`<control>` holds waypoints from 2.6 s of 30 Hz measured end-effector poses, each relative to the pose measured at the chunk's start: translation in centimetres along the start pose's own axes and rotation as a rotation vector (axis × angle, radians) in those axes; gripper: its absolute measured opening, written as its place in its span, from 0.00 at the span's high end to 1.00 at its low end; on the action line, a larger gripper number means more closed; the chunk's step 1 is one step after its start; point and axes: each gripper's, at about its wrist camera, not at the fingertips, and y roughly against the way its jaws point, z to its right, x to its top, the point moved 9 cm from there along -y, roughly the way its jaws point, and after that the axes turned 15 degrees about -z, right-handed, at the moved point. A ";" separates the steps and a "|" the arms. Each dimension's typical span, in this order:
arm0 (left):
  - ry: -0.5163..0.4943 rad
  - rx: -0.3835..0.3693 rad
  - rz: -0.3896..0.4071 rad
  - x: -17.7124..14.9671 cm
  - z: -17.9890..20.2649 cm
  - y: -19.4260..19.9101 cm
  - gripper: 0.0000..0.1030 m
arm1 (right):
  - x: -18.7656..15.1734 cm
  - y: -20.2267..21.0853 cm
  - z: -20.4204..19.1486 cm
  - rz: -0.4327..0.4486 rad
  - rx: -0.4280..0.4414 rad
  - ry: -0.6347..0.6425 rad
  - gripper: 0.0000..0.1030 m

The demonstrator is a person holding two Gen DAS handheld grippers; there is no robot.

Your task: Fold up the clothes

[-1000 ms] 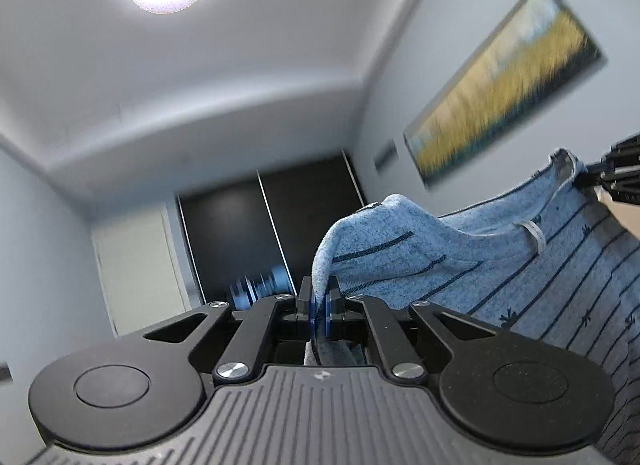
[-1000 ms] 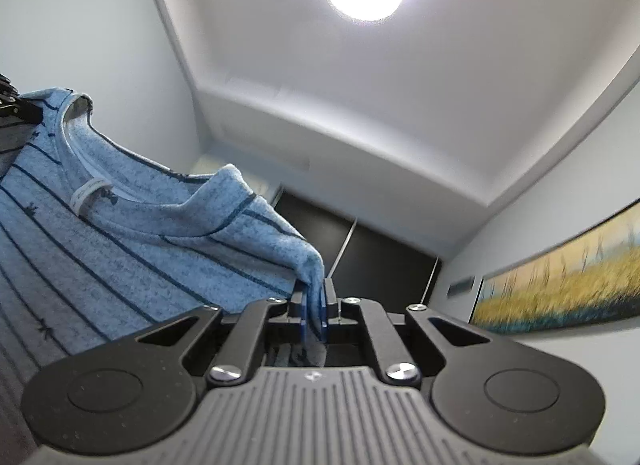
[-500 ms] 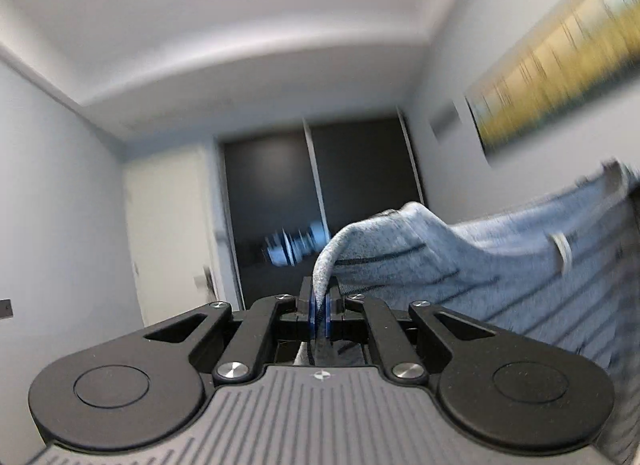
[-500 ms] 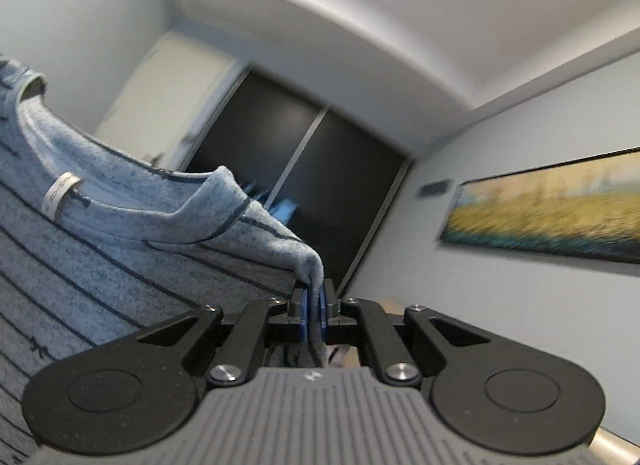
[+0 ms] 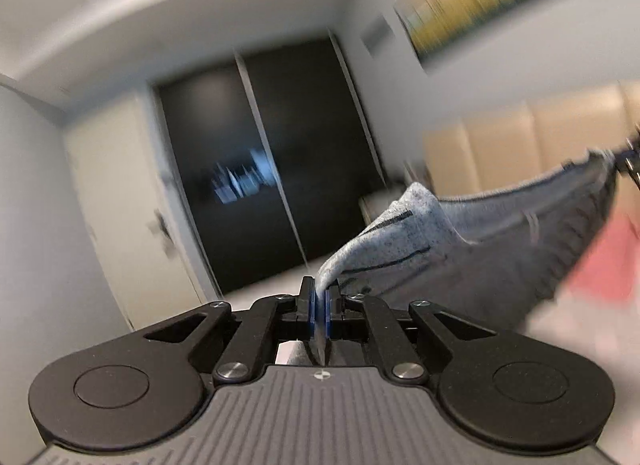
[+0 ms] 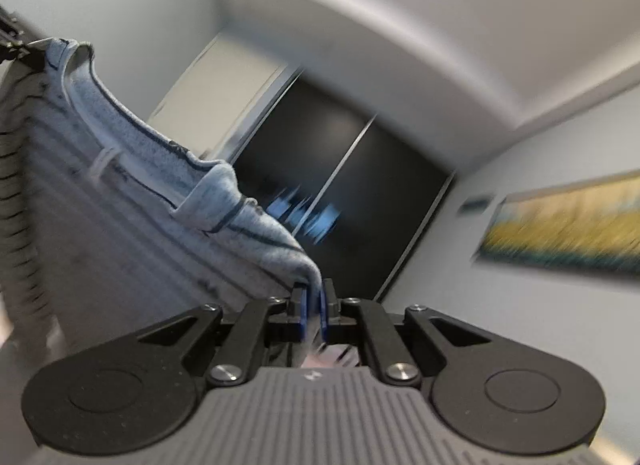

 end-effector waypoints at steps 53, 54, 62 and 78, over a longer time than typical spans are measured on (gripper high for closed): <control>-0.339 -0.615 -0.778 -33.5 15.0 -5.1 0.63 | -35.4 4.2 -23.1 -0.765 0.951 0.591 0.61; -0.299 -0.615 -0.757 -32.8 14.2 -4.9 0.55 | -34.8 4.1 -22.5 -0.753 0.945 0.571 0.59; 0.034 -0.438 -0.677 -27.3 6.1 -9.3 0.54 | -30.2 -2.2 -15.9 -0.752 0.755 0.247 0.55; 0.387 -0.204 -0.650 -24.4 -2.5 -26.9 0.48 | -30.4 -23.1 -3.3 -0.936 0.415 -0.551 0.50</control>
